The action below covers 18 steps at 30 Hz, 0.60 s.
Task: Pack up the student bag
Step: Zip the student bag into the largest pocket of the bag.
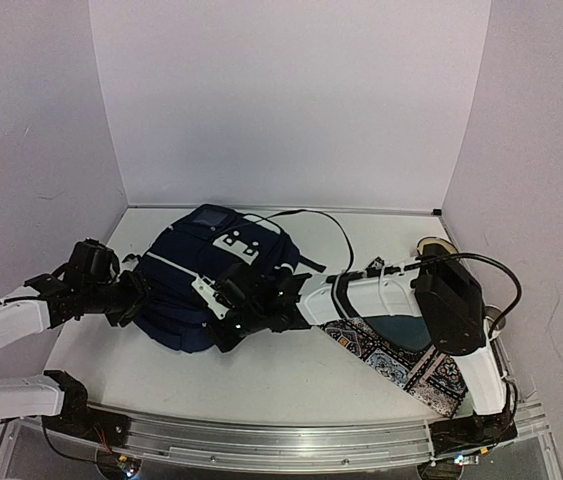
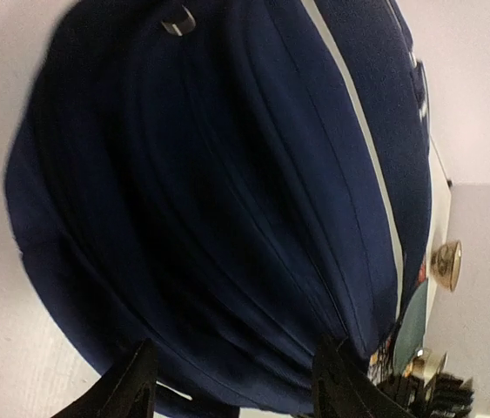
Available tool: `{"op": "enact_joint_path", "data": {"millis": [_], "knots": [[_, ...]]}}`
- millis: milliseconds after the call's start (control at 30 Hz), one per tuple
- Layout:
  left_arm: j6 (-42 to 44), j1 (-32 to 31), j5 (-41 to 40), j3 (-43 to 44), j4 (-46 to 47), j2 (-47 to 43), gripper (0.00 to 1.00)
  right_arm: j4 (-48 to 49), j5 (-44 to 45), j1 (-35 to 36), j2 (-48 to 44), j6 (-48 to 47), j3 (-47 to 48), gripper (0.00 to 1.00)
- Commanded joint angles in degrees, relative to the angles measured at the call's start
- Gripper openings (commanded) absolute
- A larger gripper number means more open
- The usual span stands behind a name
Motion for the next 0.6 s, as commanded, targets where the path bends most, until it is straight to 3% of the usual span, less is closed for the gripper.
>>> {"op": "enact_joint_path", "data": {"millis": [0, 200, 300, 400, 433, 567], "knots": [[-7.3, -7.2, -0.7, -0.9, 2.3, 1.3, 0.61, 0.3, -1.5, 1.0, 1.1, 0.5, 3.4, 0.0], [-8.8, -13.1, -2.9, -0.1, 7.1, 8.0, 0.57, 0.3, -1.3, 1.2, 0.5, 0.4, 2.9, 0.0], [-7.9, -13.9, -4.0, 0.3, 7.3, 10.1, 0.42, 0.2, 0.1, 1.2, -0.7, -0.2, 1.4, 0.0], [-7.2, -14.0, -6.9, -0.4, 7.1, 8.6, 0.08, -0.1, 3.2, 0.9, -3.3, -1.5, -2.1, 0.0], [-7.1, -13.9, -8.3, -0.4, 6.8, 7.8, 0.02, -0.3, 3.9, 0.6, -4.3, -1.8, -3.7, 0.0], [-5.8, -13.9, -12.6, 1.0, 3.1, 5.6, 0.0, -0.9, 6.1, -2.2, -8.1, -2.5, -10.5, 0.0]]}}
